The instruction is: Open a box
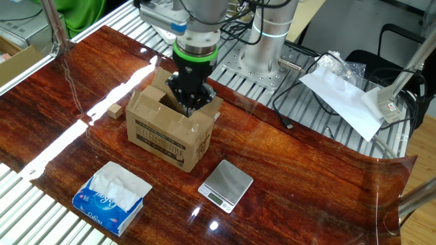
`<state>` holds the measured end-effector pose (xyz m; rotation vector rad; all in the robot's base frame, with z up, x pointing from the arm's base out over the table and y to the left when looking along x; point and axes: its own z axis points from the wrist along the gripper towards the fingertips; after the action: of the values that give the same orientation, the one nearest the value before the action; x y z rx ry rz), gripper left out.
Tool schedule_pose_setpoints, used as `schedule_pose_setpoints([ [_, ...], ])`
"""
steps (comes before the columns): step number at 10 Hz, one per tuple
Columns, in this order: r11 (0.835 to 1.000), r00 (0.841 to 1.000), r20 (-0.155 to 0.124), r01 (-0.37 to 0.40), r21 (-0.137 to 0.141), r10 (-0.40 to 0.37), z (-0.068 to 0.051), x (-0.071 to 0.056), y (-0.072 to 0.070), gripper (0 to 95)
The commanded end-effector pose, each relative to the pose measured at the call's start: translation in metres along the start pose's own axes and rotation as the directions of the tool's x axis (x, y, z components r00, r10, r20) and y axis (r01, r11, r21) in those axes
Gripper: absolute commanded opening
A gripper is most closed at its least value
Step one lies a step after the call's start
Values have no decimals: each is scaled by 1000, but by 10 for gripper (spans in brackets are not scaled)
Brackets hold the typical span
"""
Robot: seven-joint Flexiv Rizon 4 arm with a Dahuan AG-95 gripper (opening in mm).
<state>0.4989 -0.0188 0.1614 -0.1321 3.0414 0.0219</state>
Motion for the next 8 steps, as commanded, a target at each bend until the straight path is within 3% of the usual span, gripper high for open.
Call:
schedule_pose_setpoints([
  [1,1000,1000,-13,9,-4,-9,0,-12,-2,0],
  [8,999,997,-70,35,-16,-36,-1,-59,-11,0],
])
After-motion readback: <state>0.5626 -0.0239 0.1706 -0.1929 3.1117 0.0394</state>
